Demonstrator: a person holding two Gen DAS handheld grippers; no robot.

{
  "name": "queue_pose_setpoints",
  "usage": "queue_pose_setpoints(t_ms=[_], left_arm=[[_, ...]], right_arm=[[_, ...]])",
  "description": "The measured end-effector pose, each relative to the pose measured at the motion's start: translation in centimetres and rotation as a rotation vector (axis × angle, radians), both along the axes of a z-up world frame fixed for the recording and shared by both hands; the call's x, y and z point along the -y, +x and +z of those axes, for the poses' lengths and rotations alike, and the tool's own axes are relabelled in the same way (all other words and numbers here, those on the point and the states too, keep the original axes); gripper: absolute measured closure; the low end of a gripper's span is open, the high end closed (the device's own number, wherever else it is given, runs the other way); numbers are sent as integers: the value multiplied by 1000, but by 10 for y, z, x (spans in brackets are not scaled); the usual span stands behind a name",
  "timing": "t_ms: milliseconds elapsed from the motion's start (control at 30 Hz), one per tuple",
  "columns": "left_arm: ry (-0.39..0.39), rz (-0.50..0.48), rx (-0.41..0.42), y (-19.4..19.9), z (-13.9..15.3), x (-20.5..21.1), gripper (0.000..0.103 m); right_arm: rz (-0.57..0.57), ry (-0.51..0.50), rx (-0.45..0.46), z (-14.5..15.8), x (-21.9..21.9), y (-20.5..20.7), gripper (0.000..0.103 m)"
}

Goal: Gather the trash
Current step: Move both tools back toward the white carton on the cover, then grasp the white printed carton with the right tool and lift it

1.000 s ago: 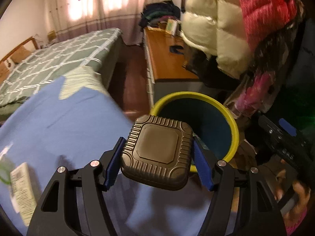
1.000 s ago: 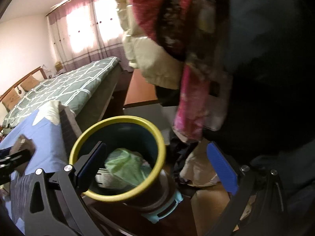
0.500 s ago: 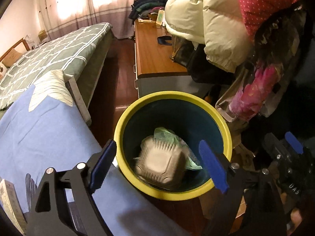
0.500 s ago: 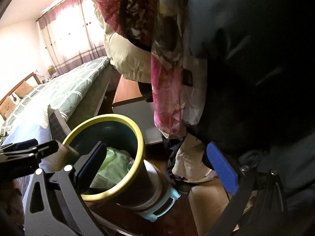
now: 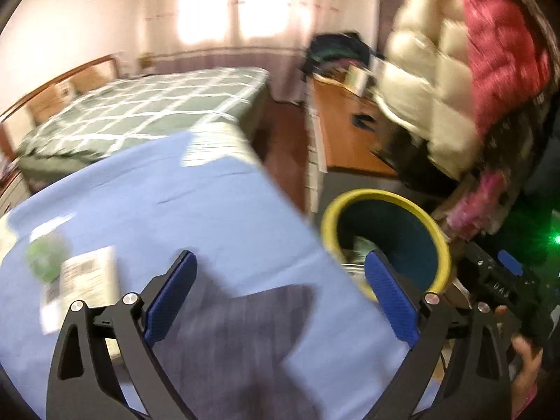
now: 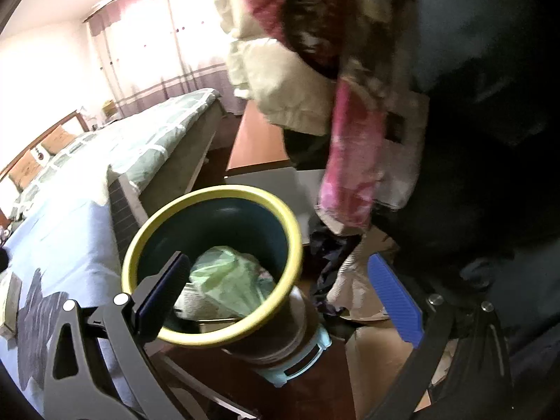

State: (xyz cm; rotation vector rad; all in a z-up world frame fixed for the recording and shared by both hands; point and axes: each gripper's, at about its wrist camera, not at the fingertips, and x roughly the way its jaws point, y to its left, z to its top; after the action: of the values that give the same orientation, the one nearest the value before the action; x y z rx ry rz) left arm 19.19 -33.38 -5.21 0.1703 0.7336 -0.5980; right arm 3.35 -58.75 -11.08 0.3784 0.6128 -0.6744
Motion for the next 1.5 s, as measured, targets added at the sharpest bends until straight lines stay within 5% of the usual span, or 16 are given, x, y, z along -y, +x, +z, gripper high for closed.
queue_pose_setpoints(t_ms=[367,767,967,1500], left_arm=[[-25,445,51,15,-3,-210,7],[28,749,45,9,-39,-367,7],[46,824,18,7,-56,-405,7],[-1,893,-27,12,-61,-409,7]], right_arm=[[127,-68,-7,21,-65,35,6],[334,-113,-6,42,-165,92,6],[484,-109,-23,40,-220,125,6],[764,-11,-69,30,-344,183,6]])
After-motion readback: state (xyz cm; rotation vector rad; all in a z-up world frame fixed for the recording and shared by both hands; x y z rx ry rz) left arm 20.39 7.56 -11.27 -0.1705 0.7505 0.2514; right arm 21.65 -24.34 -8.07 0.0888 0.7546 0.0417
